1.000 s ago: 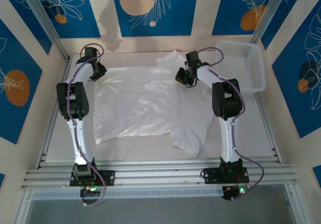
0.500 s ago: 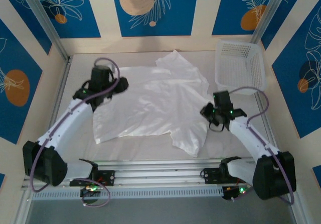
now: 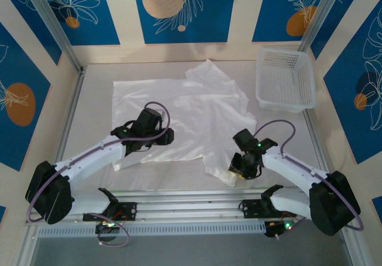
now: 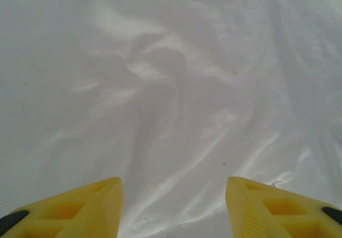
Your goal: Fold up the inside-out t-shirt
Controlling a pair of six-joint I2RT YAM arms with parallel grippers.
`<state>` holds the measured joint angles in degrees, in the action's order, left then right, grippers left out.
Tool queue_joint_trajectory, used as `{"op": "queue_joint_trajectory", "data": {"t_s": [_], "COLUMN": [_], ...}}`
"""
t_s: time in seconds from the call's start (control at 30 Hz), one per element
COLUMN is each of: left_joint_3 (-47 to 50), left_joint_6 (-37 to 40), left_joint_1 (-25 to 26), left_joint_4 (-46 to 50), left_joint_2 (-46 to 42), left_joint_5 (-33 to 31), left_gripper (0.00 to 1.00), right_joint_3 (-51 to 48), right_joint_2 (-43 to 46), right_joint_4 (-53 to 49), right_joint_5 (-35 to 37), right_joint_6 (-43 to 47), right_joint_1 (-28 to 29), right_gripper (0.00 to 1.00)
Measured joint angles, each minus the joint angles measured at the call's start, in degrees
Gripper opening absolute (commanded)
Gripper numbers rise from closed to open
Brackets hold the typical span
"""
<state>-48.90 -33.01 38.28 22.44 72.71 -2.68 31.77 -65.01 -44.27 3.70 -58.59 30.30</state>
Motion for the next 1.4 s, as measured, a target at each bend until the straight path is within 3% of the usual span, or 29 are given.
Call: {"op": "queue_joint_trajectory", "data": {"t_s": [0.1, 0.17, 0.27, 0.37, 0.43, 0.53, 0.6, 0.7, 0.83, 0.97, 1.4], "left_joint_3": [0.00, 0.00, 0.00, 0.00, 0.00, 0.00, 0.00, 0.00, 0.00, 0.00, -0.44], "left_joint_6": [0.15, 0.17, 0.15, 0.13, 0.13, 0.15, 0.13, 0.13, 0.13, 0.15, 0.15], "left_joint_1": [0.00, 0.00, 0.00, 0.00, 0.00, 0.00, 0.00, 0.00, 0.00, 0.00, 0.00], "left_joint_4": [0.94, 1.18, 1.16, 1.11, 1.14, 1.20, 1.18, 1.14, 1.11, 1.11, 1.14], "left_joint_2": [0.04, 0.07, 0.22, 0.76, 1.27, 1.84, 1.97, 2.05, 2.19, 2.89, 4.66], "left_joint_5": [-1.62, -2.43, -3.02, -3.21, -3.41, -3.63, -3.85, -3.98, -4.07, -4.72, -5.20], "left_gripper": [0.54, 0.54, 0.54, 0.54, 0.54, 0.54, 0.54, 0.54, 0.54, 0.54, 0.54], "right_joint_3": [1.81, 4.59, 9.05, 11.50, 11.89, 12.39, 13.05, 13.40, 10.12, 4.81, 3.85], "right_joint_2": [-1.27, -2.05, -5.70, -11.41, -14.71, -18.21, -18.88, -16.24, -3.93, 4.87, -7.45], "right_joint_4": [-0.11, -0.09, 0.76, 2.84, 4.46, 5.33, 4.90, 3.69, 2.69, 1.14, 7.67], "right_joint_5": [0.20, 0.59, 0.90, 1.03, 1.09, 1.36, 1.86, 3.82, 6.60, 6.54, -3.80], "right_joint_6": [-0.50, -0.37, 0.57, 1.51, 2.19, 3.13, 3.50, 3.30, 0.07, -3.87, -5.49], "right_joint_1": [2.56, 4.92, 7.04, 8.11, 8.55, 8.74, 8.81, 9.07, 9.11, 9.05, 12.37], "right_gripper": [0.00, 0.10, 0.15, 0.08, 0.08, 0.33, 0.40, 0.40, 0.34, 0.34, 0.45]}}
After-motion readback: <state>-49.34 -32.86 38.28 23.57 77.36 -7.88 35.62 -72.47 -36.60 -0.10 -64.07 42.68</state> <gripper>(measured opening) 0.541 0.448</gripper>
